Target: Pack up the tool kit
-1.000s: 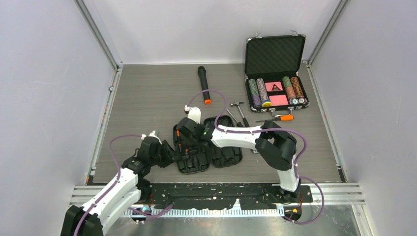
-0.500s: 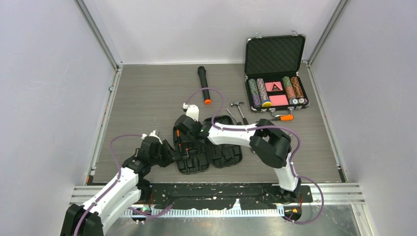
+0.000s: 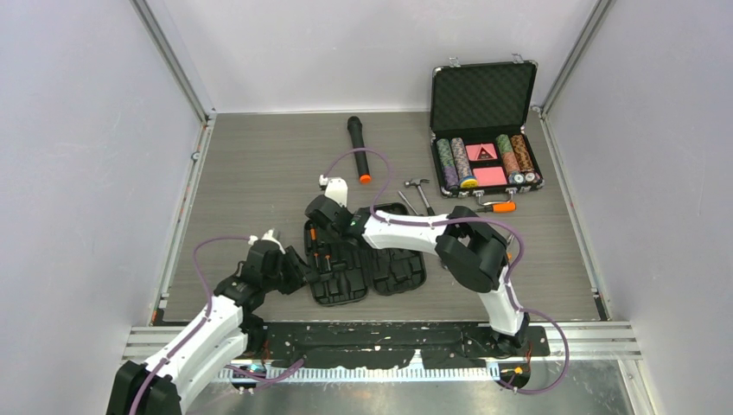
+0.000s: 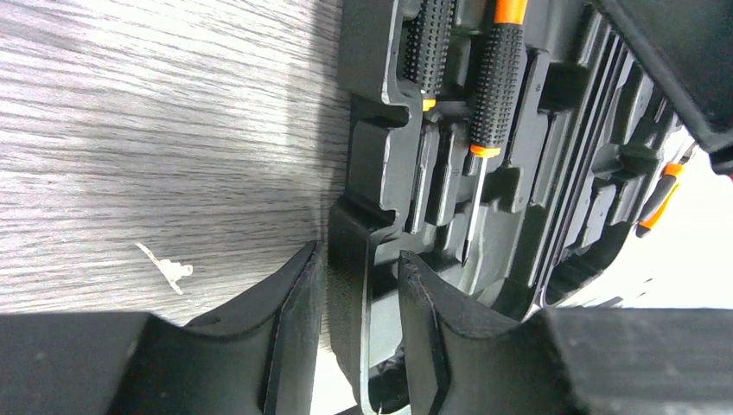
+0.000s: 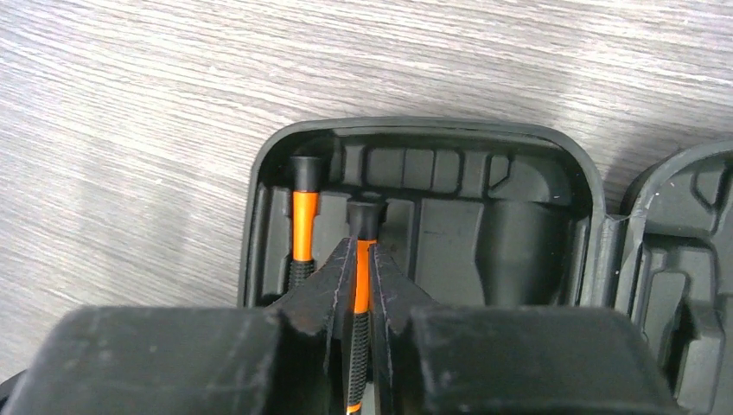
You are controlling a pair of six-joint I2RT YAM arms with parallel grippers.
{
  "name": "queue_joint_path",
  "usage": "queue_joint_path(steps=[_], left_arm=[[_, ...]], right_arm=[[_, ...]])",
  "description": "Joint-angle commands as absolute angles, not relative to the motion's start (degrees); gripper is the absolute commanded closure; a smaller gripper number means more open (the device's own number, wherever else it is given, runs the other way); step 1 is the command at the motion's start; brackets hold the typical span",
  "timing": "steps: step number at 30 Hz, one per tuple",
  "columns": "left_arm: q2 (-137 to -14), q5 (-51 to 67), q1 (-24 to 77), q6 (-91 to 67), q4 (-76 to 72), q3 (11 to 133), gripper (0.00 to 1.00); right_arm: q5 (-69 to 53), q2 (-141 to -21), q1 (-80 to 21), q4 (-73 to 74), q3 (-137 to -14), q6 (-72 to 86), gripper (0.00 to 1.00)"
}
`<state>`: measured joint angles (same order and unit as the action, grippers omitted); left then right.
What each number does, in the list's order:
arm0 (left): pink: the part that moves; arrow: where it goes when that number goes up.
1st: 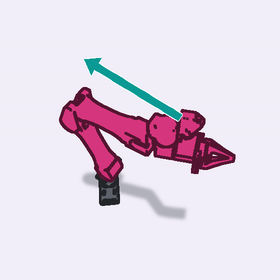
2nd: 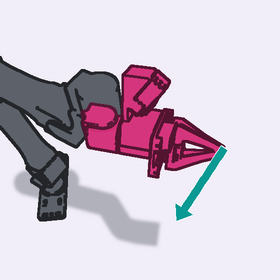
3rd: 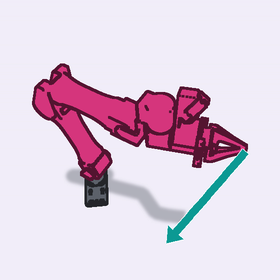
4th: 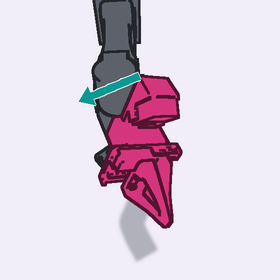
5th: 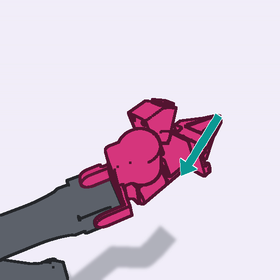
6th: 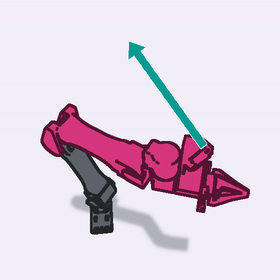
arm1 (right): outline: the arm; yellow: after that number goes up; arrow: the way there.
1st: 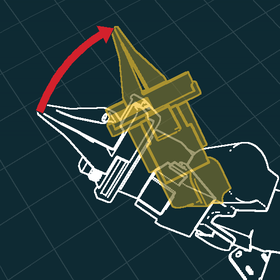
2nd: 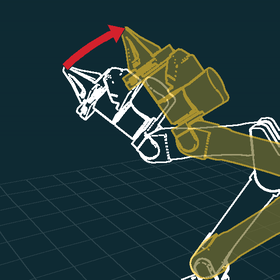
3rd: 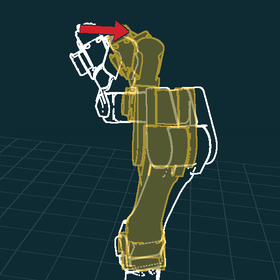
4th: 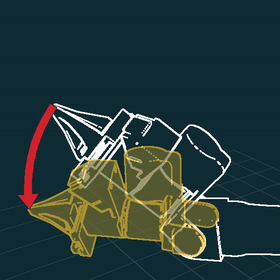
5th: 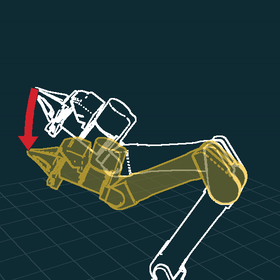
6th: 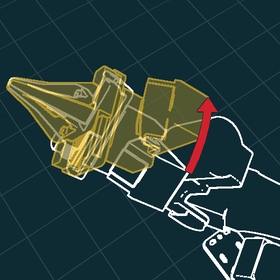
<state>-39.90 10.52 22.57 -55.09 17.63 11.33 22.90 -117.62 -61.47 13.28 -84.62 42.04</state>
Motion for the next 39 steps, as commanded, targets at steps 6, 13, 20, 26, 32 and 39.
queue_joint_path(steps=[6,13,20,26,32,39], left_arm=[[-37.5,8.7,22.4,-54.0,19.4,12.4,0.59],[-36.3,7.1,22.4,-52.8,22.3,14.8,0.39],[-37.2,3.8,22.4,-50.2,24.8,19.2,0.29],[-38.6,0.7,22.4,-49.2,26.5,20.4,0.42],[-36.4,0.5,22.4,-49.6,27.3,19.0,0.44],[-34.4,-1.3,22.5,-49.9,28.0,17.9,0.43]], right_arm=[[24.3,-118.4,-61.2,12.5,-86.2,40.5,0.80],[23.0,-115.3,-61.2,11.2,-85.8,37.1,0.78],[19.9,-112.6,-61.2,12.2,-84.7,35.5,0.75],[16.2,-107.7,-62.0,12.6,-80.4,35.7,0.72],[15.5,-107.2,-63.1,12.7,-77.0,37.3,0.72],[14.0,-110.2,-63.1,10.9,-77.4,39.0,0.74]])
